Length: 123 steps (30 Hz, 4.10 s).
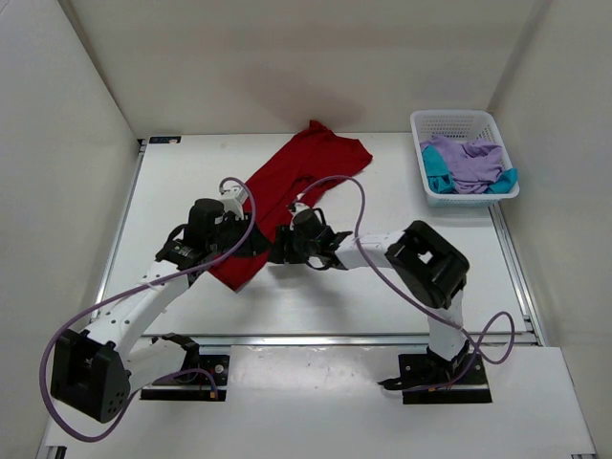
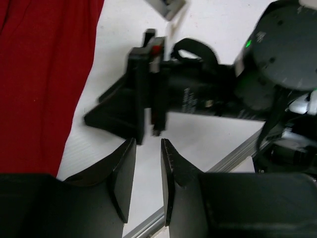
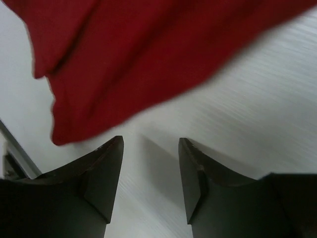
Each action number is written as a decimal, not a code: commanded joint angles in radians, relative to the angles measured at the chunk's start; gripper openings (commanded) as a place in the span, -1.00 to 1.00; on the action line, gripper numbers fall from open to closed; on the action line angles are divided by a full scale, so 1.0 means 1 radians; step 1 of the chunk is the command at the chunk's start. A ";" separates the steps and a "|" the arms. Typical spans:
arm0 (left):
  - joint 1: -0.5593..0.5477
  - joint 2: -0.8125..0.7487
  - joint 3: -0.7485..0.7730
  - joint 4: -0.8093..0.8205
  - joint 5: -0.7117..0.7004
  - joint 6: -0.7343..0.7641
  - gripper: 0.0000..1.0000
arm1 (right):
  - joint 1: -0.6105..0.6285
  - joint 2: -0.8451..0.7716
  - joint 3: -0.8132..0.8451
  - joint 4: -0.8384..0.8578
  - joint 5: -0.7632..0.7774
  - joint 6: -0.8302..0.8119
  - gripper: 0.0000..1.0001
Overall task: Fold and stack the t-shirts
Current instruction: Rotate the tshirt 90 degrees, then grab the bottom of the folded rectangular tshirt with both arms, then fold the folded rectangular tshirt in 1/3 of the way
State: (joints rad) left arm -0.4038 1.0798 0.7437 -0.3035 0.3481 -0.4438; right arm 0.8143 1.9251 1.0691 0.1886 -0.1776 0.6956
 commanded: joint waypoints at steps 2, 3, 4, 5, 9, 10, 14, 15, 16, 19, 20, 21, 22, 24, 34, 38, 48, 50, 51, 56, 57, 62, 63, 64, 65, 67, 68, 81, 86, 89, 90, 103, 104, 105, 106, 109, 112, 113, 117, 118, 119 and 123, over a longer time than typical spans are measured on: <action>0.019 -0.011 0.016 0.012 0.000 -0.013 -0.24 | 0.033 0.110 0.069 0.135 0.080 0.102 -0.20; 0.022 -0.003 0.016 0.017 0.005 -0.018 -0.25 | 0.023 0.148 0.086 0.146 0.063 0.111 -0.30; 0.020 -0.001 0.010 0.018 0.002 -0.018 -0.26 | 0.016 0.172 0.098 0.152 0.031 0.131 -0.35; 0.019 0.000 0.017 0.020 -0.001 -0.018 -0.25 | 0.003 0.184 0.092 0.163 0.012 0.148 -0.44; 0.025 0.014 0.022 0.014 -0.029 -0.013 -0.26 | -0.032 0.186 0.074 0.186 -0.009 0.154 -0.95; 0.029 0.025 0.025 0.012 -0.020 -0.010 -0.27 | -0.046 0.163 0.043 0.192 -0.031 0.142 -1.00; 0.008 0.051 0.011 0.023 -0.026 -0.013 -0.23 | -0.112 -0.080 -0.229 0.224 -0.094 0.098 -1.00; 0.000 0.054 0.010 0.024 -0.027 -0.016 -0.23 | -0.147 -0.125 -0.269 0.195 -0.139 0.067 -0.99; 0.000 0.057 -0.003 0.017 -0.026 -0.013 -0.19 | -0.164 -0.208 -0.344 0.166 -0.161 0.055 -0.99; -0.013 0.078 -0.030 -0.005 -0.047 -0.012 -0.12 | -0.227 -0.415 -0.510 -0.035 -0.211 -0.039 -1.00; -0.020 0.084 -0.053 -0.009 -0.055 -0.009 -0.12 | -0.245 -0.481 -0.547 -0.078 -0.215 -0.066 -0.98; -0.020 0.081 -0.058 -0.032 -0.064 -0.007 -0.08 | -0.265 -0.506 -0.561 -0.130 -0.212 -0.089 -0.93; -0.018 0.072 -0.085 -0.031 -0.073 -0.006 -0.01 | -0.267 -0.556 -0.586 -0.182 -0.209 -0.097 -0.77; -0.010 0.051 -0.151 -0.025 -0.095 -0.007 0.05 | -0.299 -0.604 -0.597 -0.243 -0.207 -0.123 -0.57; -0.069 0.065 -0.291 0.035 -0.084 -0.091 0.02 | -0.481 -0.772 -0.477 -0.305 -0.181 -0.202 -0.73; -0.078 0.068 -0.310 0.046 -0.104 -0.091 -0.22 | -0.478 -0.658 -0.371 -0.198 -0.223 -0.238 -1.00; -0.159 0.016 -0.394 0.081 -0.020 -0.159 -1.00 | -0.392 -0.440 -0.262 -0.114 -0.200 -0.226 -0.74; -0.178 -0.032 -0.399 0.037 -0.003 -0.171 -1.00 | -0.403 -0.466 -0.300 -0.107 -0.216 -0.200 -0.66; -0.173 -0.044 -0.403 0.027 0.023 -0.180 -1.00 | -0.414 -0.472 -0.304 -0.118 -0.238 -0.203 -0.63; -0.220 -0.101 -0.414 0.006 0.071 -0.211 -0.44 | -0.351 -0.561 -0.302 -0.293 -0.149 -0.252 -0.48; -0.213 -0.107 -0.420 0.004 0.066 -0.213 -0.12 | -0.339 -0.584 -0.319 -0.313 -0.126 -0.239 -0.38; -0.162 -0.107 -0.426 -0.020 0.042 -0.158 0.68 | -0.256 -0.848 -0.573 -0.366 -0.082 -0.121 -0.25; -0.177 -0.089 -0.423 -0.020 0.035 -0.157 0.65 | -0.226 -0.868 -0.619 -0.389 -0.085 -0.095 -0.25; -0.190 -0.083 -0.423 -0.011 0.038 -0.156 0.54 | -0.209 -0.911 -0.638 -0.409 -0.091 -0.085 -0.24; -0.188 -0.067 -0.428 -0.008 0.046 -0.153 0.41 | -0.172 -0.940 -0.674 -0.423 -0.079 -0.052 -0.25; -0.198 -0.058 -0.443 0.006 0.060 -0.162 0.32 | -0.132 -1.000 -0.728 -0.465 -0.080 0.002 -0.24; -0.199 -0.051 -0.440 0.004 0.061 -0.156 0.23 | -0.132 -1.029 -0.751 -0.474 -0.086 0.022 -0.24; -0.234 -0.012 -0.438 0.017 0.052 -0.156 -0.38 | -0.084 -1.042 -0.857 -0.327 -0.181 0.137 -0.22; -0.227 -0.041 -0.458 0.007 0.058 -0.162 -0.66 | -0.072 -1.009 -0.857 -0.287 -0.201 0.139 -0.59; -0.234 -0.052 -0.460 -0.029 0.057 -0.141 -0.80 | -0.064 -1.009 -0.859 -0.291 -0.192 0.133 -0.81; -0.234 -0.055 -0.455 -0.037 0.061 -0.131 -0.85 | -0.064 -1.009 -0.865 -0.288 -0.191 0.133 -0.92; -0.070 0.052 -0.048 -0.238 0.143 -0.021 -1.00 | -0.228 -0.914 -0.425 -0.555 -0.197 -0.160 -0.99; -0.055 0.077 -0.011 -0.223 0.115 -0.016 -1.00 | -0.256 -0.866 -0.402 -0.560 -0.194 -0.194 -1.00; -0.035 0.128 0.024 -0.188 0.100 -0.028 -1.00 | -0.306 -0.814 -0.359 -0.542 -0.206 -0.238 -0.99; -0.015 0.155 0.034 -0.142 0.091 -0.041 -1.00 | -0.363 -0.793 -0.339 -0.513 -0.221 -0.267 -1.00; 0.014 0.314 0.121 -0.025 0.034 -0.096 -1.00 | -0.478 -0.668 -0.235 -0.434 -0.262 -0.291 -0.99; 0.043 0.461 0.230 0.007 -0.005 -0.122 -1.00 | -0.536 -0.545 -0.146 -0.368 -0.276 -0.298 -1.00; 0.046 0.488 0.279 0.017 -0.011 -0.121 -1.00 | -0.544 -0.488 -0.130 -0.364 -0.273 -0.298 -1.00; 0.068 0.620 0.426 0.033 -0.055 -0.141 -1.00 | -0.596 -0.333 -0.016 -0.333 -0.306 -0.306 -0.99; 0.072 0.653 0.462 0.046 -0.061 -0.138 -1.00 | -0.596 -0.296 0.024 -0.331 -0.306 -0.314 -0.99; 0.079 0.670 0.476 0.047 -0.072 -0.138 -1.00 | -0.610 -0.279 0.040 -0.334 -0.310 -0.309 -1.00; 0.083 0.797 0.578 0.046 -0.046 -0.128 -0.94 | -0.635 -0.164 0.123 -0.347 -0.310 -0.311 -0.99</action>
State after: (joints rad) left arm -0.3290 1.8359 1.2556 -0.2863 0.3107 -0.5739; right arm 0.2008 1.7229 1.1263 -0.1894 -0.4736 0.4095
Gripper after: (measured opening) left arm 0.132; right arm 0.015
